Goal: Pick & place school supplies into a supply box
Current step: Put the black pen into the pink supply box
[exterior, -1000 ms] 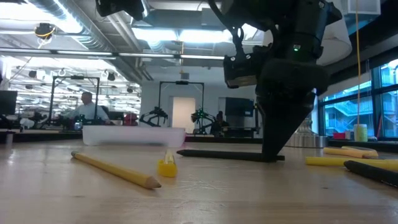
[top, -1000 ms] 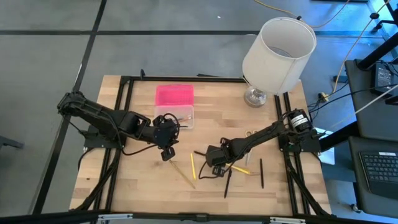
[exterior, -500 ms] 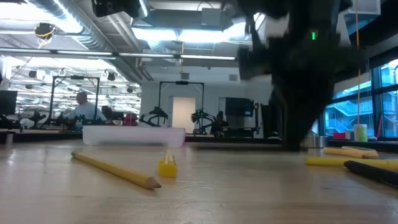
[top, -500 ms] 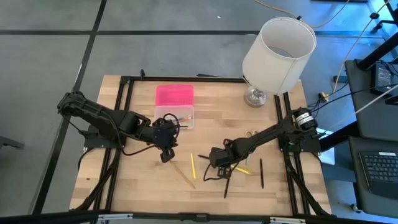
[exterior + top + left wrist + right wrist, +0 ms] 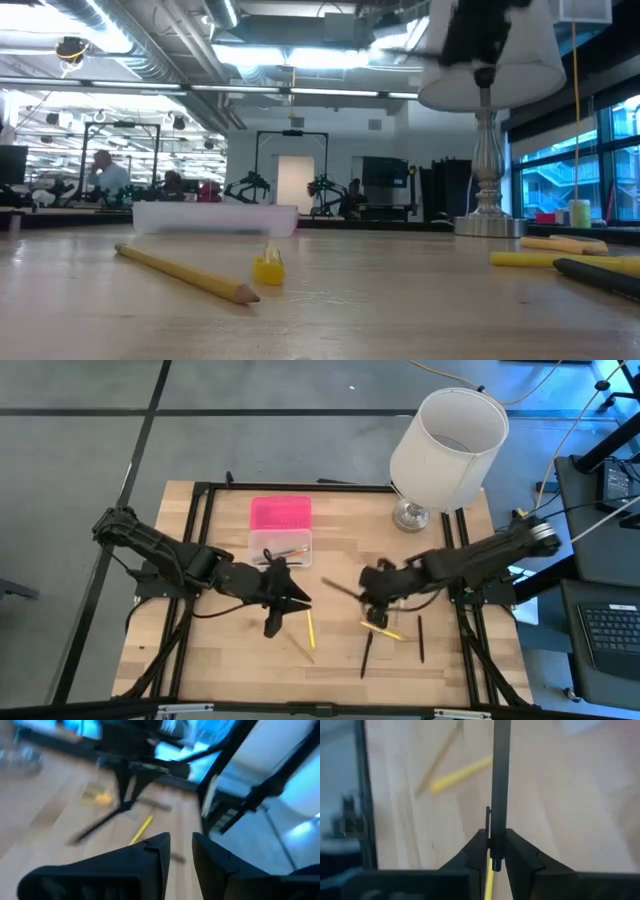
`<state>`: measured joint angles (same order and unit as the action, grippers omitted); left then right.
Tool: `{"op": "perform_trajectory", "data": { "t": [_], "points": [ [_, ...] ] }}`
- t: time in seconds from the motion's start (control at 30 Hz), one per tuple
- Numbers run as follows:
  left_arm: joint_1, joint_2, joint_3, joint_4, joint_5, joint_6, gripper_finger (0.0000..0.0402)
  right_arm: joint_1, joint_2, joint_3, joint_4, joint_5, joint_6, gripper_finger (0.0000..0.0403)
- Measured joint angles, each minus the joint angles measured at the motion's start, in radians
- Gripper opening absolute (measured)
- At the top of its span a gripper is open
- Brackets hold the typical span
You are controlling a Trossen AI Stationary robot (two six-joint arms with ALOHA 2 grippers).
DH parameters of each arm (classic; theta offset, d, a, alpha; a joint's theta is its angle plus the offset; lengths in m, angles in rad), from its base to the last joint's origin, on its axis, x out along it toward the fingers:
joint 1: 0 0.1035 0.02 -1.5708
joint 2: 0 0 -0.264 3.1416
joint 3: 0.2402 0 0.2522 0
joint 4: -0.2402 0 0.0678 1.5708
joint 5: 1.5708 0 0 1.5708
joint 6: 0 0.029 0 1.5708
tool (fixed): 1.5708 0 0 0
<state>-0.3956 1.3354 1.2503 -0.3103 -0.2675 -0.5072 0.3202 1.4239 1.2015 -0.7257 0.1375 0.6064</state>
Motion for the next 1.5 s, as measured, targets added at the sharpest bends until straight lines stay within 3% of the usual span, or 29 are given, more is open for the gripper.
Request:
{"op": "perform_trajectory", "data": {
  "t": [0.17,0.3,0.5,0.83,1.13,1.5],
  "points": [
    [-0.005,0.000,0.000,0.131,-0.019,0.061,0.0075,0.002,-0.177,0.001,0.070,0.174,0.013,0.0055],
    [-0.001,0.000,0.000,0.193,-0.068,0.113,0.0075,0.031,-0.247,0.002,0.286,0.264,-0.094,0.0056],
    [0.025,0.000,0.000,0.262,-0.072,0.176,0.0075,0.077,-0.224,0.003,0.582,0.199,-0.278,0.0056],
    [0.086,0.000,0.000,0.359,0.036,0.252,0.0075,0.093,-0.083,0.003,0.762,0.175,-0.331,0.0056],
    [0.106,0.000,0.000,0.369,0.114,0.267,0.0076,0.093,-0.058,0.003,0.776,0.173,-0.328,0.0056],
    [0.102,0.000,0.000,0.368,0.117,0.269,0.0075,0.091,-0.057,0.003,0.783,0.174,-0.324,0.0056]
  ]
}}
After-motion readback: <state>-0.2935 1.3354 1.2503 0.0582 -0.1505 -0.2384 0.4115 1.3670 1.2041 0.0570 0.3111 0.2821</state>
